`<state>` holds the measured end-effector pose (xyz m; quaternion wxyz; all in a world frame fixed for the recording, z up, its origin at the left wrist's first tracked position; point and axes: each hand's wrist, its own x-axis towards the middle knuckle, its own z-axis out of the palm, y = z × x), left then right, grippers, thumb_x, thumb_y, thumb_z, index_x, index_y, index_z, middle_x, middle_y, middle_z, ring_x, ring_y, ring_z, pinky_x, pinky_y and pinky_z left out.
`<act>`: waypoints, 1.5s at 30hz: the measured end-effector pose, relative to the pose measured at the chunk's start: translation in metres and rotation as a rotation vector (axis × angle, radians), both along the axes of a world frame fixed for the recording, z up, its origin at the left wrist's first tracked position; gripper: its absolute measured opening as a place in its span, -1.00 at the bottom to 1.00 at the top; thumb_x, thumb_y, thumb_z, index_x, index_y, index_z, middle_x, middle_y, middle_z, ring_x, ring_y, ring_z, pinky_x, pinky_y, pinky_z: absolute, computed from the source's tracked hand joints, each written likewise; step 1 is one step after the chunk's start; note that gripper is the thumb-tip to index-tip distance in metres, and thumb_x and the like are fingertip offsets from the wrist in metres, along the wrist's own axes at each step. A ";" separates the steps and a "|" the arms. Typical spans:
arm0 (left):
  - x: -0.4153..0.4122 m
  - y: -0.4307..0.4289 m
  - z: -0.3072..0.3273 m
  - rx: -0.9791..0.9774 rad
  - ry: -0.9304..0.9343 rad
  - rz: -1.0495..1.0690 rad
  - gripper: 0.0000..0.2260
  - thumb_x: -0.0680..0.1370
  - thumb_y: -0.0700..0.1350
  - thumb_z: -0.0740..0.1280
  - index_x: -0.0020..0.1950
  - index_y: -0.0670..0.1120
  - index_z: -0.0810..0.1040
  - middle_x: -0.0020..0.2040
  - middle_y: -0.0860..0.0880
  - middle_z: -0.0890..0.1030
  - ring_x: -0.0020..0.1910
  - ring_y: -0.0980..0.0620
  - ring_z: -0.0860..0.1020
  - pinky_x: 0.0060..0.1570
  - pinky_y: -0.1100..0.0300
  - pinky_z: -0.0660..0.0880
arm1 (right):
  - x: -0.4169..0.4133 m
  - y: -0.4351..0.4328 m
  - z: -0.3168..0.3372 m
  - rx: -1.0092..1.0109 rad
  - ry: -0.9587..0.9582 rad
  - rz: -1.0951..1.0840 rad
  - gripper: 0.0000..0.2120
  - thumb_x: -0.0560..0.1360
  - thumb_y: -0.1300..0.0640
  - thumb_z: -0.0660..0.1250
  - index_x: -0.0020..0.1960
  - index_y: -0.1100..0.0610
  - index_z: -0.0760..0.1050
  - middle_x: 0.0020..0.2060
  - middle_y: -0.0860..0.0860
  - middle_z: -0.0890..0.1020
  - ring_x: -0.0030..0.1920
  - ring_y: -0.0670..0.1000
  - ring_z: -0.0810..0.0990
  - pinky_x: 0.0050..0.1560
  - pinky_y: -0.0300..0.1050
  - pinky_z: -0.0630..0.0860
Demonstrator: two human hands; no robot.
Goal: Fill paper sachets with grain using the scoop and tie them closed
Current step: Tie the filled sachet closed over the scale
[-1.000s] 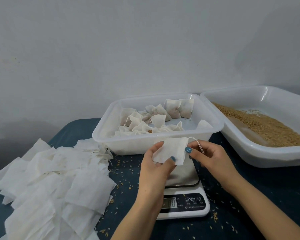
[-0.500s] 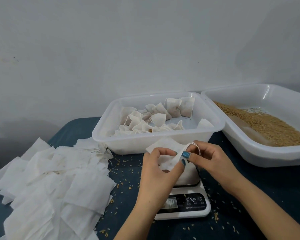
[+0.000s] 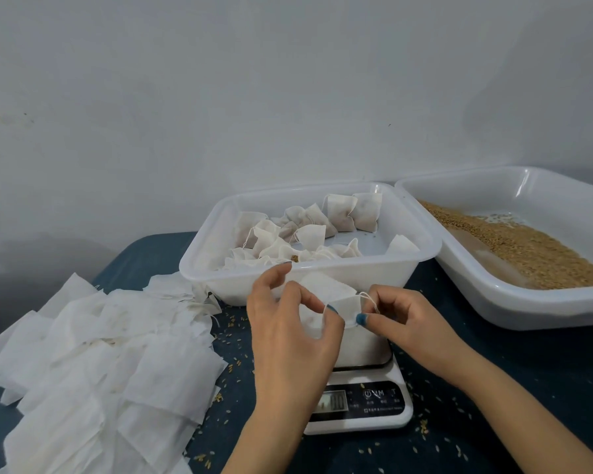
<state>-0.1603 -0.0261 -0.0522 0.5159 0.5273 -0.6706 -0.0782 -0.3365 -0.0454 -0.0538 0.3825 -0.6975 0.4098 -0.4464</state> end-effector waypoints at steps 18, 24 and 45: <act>-0.002 0.009 0.014 -0.088 -0.037 -0.336 -0.86 0.42 -0.06 0.28 -0.31 -0.05 0.39 -0.01 0.15 0.56 0.04 0.16 0.55 -0.02 0.33 0.42 | -0.005 0.006 0.011 0.160 -0.191 0.152 -0.77 0.43 0.15 0.28 -0.40 0.01 0.39 -0.46 -0.08 0.41 -0.42 -0.18 0.37 -0.36 -0.32 0.32; 0.004 0.008 0.018 -0.109 0.119 -0.331 -0.88 0.41 -0.11 0.27 -0.32 -0.03 0.37 0.04 0.08 0.54 0.13 0.09 0.53 0.04 0.42 0.34 | -0.002 0.006 0.010 0.138 -0.089 0.172 -0.85 0.31 -0.03 0.30 -0.42 -0.05 0.44 -0.45 -0.10 0.45 -0.37 -0.12 0.39 -0.29 -0.25 0.36; 0.008 0.004 0.011 -0.007 -0.214 -0.182 -0.78 0.63 0.12 0.01 -0.07 0.03 0.30 -0.23 0.13 0.40 -0.26 0.05 0.38 -0.31 0.18 0.29 | 0.006 0.013 0.006 -0.463 0.079 -0.206 -0.81 0.46 -0.08 0.39 -0.11 0.01 0.44 -0.21 -0.14 0.46 -0.33 -0.05 0.44 -0.36 -0.19 0.40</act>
